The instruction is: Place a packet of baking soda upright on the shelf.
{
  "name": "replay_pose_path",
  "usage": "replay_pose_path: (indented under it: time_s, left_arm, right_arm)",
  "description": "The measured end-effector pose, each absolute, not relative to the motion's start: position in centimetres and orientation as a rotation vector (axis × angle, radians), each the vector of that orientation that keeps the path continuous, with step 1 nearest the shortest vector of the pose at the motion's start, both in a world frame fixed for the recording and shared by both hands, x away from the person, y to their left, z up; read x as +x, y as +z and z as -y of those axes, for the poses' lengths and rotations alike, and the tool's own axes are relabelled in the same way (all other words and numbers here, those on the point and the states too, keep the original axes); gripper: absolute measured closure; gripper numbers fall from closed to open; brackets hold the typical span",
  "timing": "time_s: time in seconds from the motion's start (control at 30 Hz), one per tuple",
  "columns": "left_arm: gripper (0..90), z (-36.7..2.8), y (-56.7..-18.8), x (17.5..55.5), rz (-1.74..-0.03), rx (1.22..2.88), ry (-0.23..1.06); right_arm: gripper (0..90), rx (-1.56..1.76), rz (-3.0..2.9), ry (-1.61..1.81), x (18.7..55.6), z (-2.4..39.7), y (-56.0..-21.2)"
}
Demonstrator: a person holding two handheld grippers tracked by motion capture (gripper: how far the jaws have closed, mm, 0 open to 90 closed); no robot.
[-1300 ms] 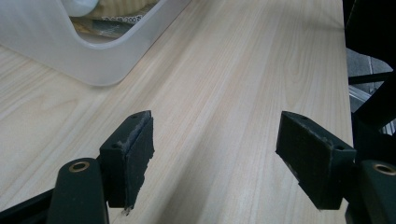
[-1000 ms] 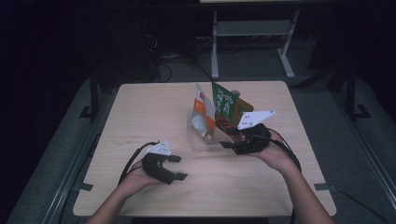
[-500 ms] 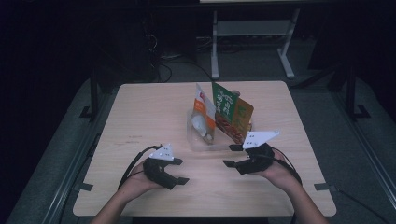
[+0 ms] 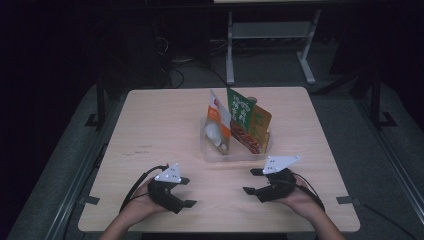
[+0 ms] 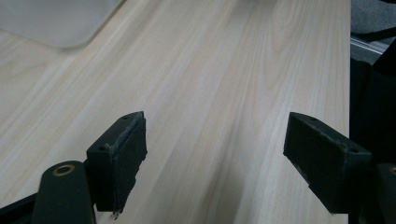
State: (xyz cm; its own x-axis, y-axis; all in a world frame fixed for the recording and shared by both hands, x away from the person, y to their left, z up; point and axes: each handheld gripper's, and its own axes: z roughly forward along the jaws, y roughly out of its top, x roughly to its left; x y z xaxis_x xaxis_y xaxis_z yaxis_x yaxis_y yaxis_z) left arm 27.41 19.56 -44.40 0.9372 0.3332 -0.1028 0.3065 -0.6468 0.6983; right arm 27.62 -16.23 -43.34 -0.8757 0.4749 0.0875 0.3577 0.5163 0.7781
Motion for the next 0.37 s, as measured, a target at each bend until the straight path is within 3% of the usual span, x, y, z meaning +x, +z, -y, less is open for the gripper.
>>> replay_pose_path:
  time_s: [0.37]
  left_arm:
    - [20.9, -19.40, -44.84, 28.00, -0.437, 2.318, 0.036]
  right_arm:
    - [32.1, 0.725, -2.640, 1.268, 28.06, 16.32, -44.22]
